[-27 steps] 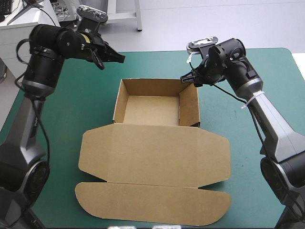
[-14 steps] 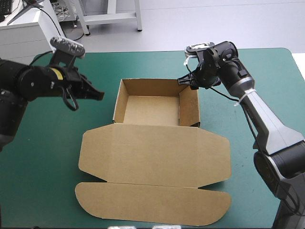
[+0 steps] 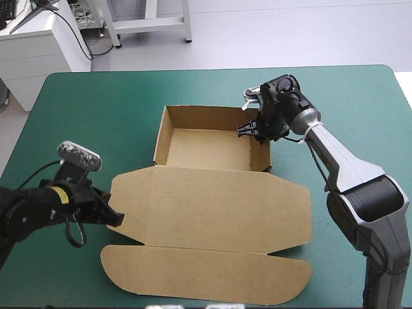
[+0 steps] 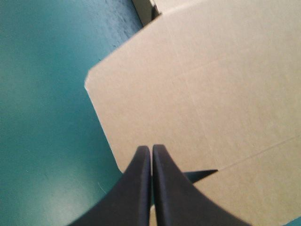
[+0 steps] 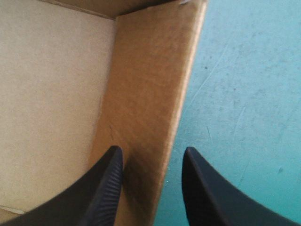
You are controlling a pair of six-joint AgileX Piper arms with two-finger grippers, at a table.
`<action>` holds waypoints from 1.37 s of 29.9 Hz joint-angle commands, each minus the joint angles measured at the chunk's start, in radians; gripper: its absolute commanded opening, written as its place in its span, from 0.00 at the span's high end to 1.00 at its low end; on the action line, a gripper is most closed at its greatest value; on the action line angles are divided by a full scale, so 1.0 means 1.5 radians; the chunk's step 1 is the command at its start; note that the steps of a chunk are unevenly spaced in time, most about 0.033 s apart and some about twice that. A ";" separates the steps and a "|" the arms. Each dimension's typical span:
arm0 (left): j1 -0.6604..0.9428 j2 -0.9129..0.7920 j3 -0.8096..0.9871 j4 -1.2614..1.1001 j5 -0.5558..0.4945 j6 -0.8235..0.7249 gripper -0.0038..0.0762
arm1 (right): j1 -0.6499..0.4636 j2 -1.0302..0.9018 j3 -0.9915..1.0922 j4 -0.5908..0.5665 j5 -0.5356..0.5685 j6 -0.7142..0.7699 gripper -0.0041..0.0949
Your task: Fold the box
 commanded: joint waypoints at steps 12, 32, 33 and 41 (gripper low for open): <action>-0.003 -0.244 0.302 -0.049 -0.083 -0.004 0.96 | -0.001 0.005 -0.012 0.055 0.008 -0.010 0.80; -0.003 -0.292 0.361 -0.055 -0.070 -0.005 0.96 | -0.172 -0.084 -0.014 0.044 0.008 -0.012 0.98; -0.003 -0.292 0.363 -0.056 -0.067 -0.005 0.96 | -0.198 -0.092 -0.014 0.044 0.008 -0.022 0.98; -0.003 -0.292 0.363 -0.058 -0.067 -0.007 0.96 | -0.410 -0.109 -0.014 0.044 0.008 -0.081 0.98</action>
